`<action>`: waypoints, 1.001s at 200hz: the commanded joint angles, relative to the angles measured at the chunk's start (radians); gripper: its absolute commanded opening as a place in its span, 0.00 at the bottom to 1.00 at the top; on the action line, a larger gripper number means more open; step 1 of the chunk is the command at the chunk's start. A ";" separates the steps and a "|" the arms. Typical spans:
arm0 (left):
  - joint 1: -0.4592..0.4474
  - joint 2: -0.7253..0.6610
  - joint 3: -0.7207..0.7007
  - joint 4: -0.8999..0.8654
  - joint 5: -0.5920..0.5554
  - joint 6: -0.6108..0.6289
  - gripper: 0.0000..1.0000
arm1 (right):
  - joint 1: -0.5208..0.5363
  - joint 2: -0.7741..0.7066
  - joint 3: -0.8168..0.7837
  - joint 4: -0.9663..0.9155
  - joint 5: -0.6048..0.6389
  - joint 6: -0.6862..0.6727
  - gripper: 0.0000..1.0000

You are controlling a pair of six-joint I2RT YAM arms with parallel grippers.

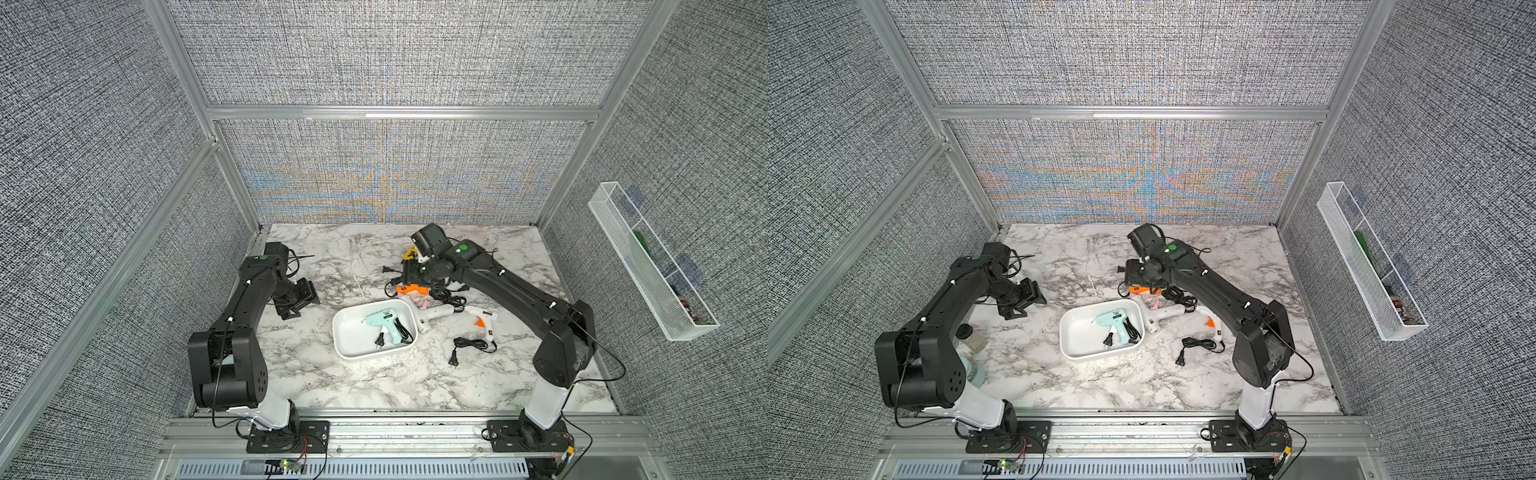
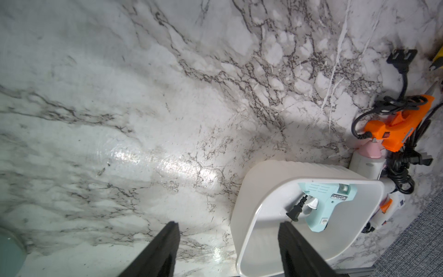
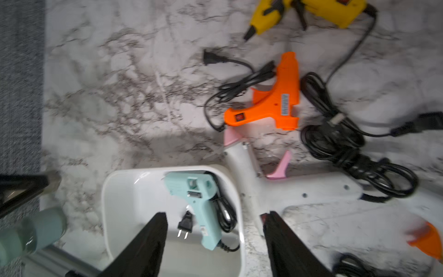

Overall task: Put the hot melt glue gun into the storage box
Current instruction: Pick up the hot melt adhesive gun from the center of the board.

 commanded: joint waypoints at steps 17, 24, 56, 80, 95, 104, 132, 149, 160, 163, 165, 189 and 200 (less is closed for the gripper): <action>-0.062 0.022 0.048 -0.039 -0.083 0.011 0.71 | -0.105 -0.022 -0.100 -0.088 0.057 0.011 0.70; -0.072 0.023 0.055 -0.039 -0.087 0.007 0.71 | -0.127 -0.029 -0.129 -0.098 0.065 0.002 0.71; -0.096 0.031 0.070 -0.041 -0.096 0.000 0.71 | -0.220 -0.075 -0.304 -0.108 0.123 -0.050 0.81; -0.101 0.035 0.070 -0.047 -0.101 0.002 0.71 | -0.281 -0.108 -0.426 -0.088 0.144 -0.080 0.91; -0.102 0.040 0.071 -0.048 -0.100 0.002 0.71 | -0.310 -0.118 -0.484 -0.065 0.148 -0.094 0.96; -0.103 0.044 0.071 -0.049 -0.098 0.003 0.71 | -0.324 -0.118 -0.515 -0.052 0.148 -0.100 0.98; -0.106 0.051 0.076 -0.048 -0.098 0.003 0.71 | -0.352 -0.094 -0.588 0.007 0.122 -0.119 0.99; -0.106 0.052 0.077 -0.049 -0.098 0.005 0.71 | -0.360 -0.075 -0.616 0.044 0.108 -0.127 0.97; -0.106 0.051 0.077 -0.050 -0.100 0.005 0.71 | -0.361 -0.065 -0.625 0.066 0.109 -0.131 0.93; -0.106 0.052 0.076 -0.050 -0.101 0.005 0.71 | -0.362 -0.062 -0.625 0.068 0.109 -0.133 0.92; -0.106 0.051 0.076 -0.051 -0.101 0.005 0.71 | -0.363 -0.062 -0.625 0.070 0.109 -0.134 0.92; -0.106 0.043 0.070 -0.051 -0.107 0.007 0.71 | -0.378 -0.055 -0.627 0.104 0.121 -0.153 0.83; -0.106 0.040 0.067 -0.051 -0.110 0.008 0.70 | -0.386 -0.054 -0.627 0.111 0.133 -0.161 0.79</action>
